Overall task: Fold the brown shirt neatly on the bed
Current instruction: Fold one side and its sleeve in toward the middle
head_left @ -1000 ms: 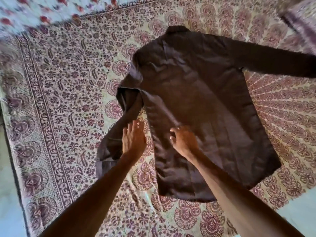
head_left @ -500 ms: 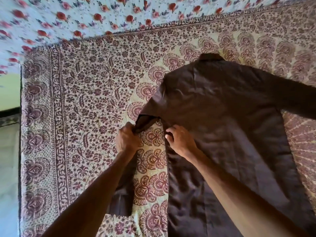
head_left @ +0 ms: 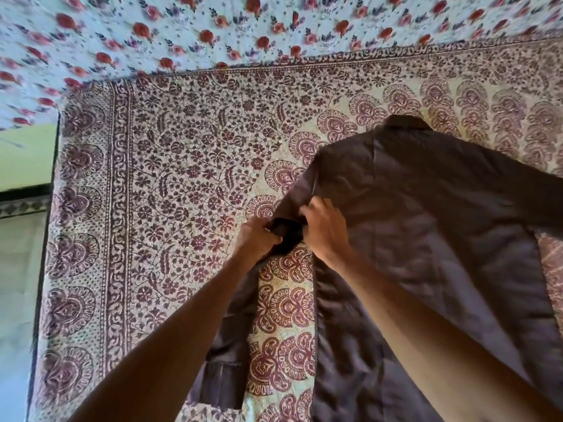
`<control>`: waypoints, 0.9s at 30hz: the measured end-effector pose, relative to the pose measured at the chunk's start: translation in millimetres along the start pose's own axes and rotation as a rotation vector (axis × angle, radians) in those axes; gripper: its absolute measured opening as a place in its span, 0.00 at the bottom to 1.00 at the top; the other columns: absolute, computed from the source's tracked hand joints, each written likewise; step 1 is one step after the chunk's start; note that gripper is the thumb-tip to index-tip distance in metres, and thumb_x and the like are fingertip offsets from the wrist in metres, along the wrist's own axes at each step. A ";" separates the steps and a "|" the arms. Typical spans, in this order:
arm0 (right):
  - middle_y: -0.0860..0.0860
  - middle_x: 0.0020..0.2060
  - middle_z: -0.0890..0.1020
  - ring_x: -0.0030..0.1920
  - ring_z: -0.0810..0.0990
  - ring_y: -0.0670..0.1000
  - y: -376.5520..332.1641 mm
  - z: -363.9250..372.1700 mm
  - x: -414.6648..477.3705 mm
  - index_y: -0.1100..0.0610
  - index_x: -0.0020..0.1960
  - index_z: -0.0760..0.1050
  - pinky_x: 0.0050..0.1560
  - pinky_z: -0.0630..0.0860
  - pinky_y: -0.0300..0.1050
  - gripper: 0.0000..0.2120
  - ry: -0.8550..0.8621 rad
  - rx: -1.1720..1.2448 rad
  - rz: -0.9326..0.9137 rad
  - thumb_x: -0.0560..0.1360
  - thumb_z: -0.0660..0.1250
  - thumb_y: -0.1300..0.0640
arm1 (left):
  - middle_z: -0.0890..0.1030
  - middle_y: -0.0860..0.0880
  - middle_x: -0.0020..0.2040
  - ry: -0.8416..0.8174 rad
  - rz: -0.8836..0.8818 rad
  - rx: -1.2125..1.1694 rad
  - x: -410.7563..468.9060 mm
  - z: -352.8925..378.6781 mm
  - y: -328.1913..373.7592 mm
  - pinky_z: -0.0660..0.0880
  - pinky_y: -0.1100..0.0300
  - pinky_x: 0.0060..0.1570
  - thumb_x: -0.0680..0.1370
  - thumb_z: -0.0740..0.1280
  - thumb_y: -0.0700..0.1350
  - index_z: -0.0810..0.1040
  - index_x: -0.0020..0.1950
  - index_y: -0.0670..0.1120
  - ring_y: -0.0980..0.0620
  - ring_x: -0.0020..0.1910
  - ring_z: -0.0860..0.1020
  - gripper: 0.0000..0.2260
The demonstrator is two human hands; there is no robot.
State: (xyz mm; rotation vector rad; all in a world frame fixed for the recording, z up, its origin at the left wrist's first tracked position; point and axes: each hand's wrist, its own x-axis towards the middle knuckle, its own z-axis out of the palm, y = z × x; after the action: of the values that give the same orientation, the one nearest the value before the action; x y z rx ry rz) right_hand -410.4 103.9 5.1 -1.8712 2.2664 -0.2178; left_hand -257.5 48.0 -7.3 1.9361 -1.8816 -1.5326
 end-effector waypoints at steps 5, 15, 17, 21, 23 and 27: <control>0.50 0.45 0.79 0.46 0.80 0.53 2.9 2.3 3.7 0.54 0.50 0.79 0.41 0.77 0.46 0.11 0.110 0.179 0.205 0.71 0.65 0.64 | 0.77 0.45 0.52 0.669 0.401 0.414 -14.8 -26.8 14.1 0.67 0.62 0.33 0.75 0.64 0.40 0.77 0.51 0.44 0.51 0.41 0.72 0.06; 0.53 0.42 0.78 0.45 0.78 0.58 0.0 9.5 -6.7 0.57 0.46 0.77 0.36 0.77 0.51 0.15 0.013 -0.035 0.156 0.64 0.66 0.73 | 0.76 0.43 0.55 0.722 0.368 0.649 -31.7 -81.9 -59.9 0.72 0.54 0.43 0.69 0.69 0.34 0.73 0.62 0.44 0.47 0.45 0.75 0.22; 0.53 0.44 0.78 0.47 0.77 0.58 -6.8 10.1 -6.7 0.56 0.48 0.77 0.41 0.76 0.53 0.16 0.026 -0.089 0.120 0.64 0.67 0.71 | 0.77 0.49 0.50 0.640 0.423 0.648 -44.8 -78.0 -63.6 0.69 0.54 0.47 0.69 0.71 0.40 0.75 0.57 0.47 0.49 0.45 0.74 0.18; 0.50 0.48 0.77 0.49 0.74 0.54 -29.1 15.7 -4.0 0.53 0.57 0.76 0.48 0.74 0.50 0.21 0.053 -0.097 -0.090 0.65 0.71 0.63 | 0.80 0.55 0.41 0.277 0.481 -0.017 -61.0 -77.7 -57.1 0.77 0.63 0.29 0.81 0.63 0.49 0.76 0.55 0.45 0.58 0.32 0.80 0.09; 0.50 0.50 0.76 0.50 0.73 0.53 -45.0 18.9 -5.0 0.53 0.59 0.76 0.50 0.74 0.49 0.21 0.027 -0.089 -0.185 0.67 0.73 0.60 | 0.82 0.51 0.40 0.403 0.269 -0.391 -63.4 -83.4 -59.9 0.78 0.65 0.28 0.82 0.59 0.46 0.75 0.58 0.44 0.57 0.31 0.81 0.09; 0.50 0.58 0.73 0.54 0.73 0.54 -71.9 20.6 -15.7 0.52 0.66 0.70 0.51 0.73 0.49 0.30 -0.054 -0.077 -0.293 0.65 0.72 0.61 | 0.78 0.48 0.41 0.502 -0.183 -0.112 -63.1 -90.3 -97.4 0.74 0.63 0.38 0.81 0.55 0.51 0.74 0.49 0.46 0.55 0.41 0.81 0.12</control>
State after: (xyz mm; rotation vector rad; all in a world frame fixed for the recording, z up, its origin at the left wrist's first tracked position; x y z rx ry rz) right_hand -334.0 105.8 2.9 -2.2169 1.9854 -0.1211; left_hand -114.0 70.7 15.8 2.2210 -1.4167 -1.0185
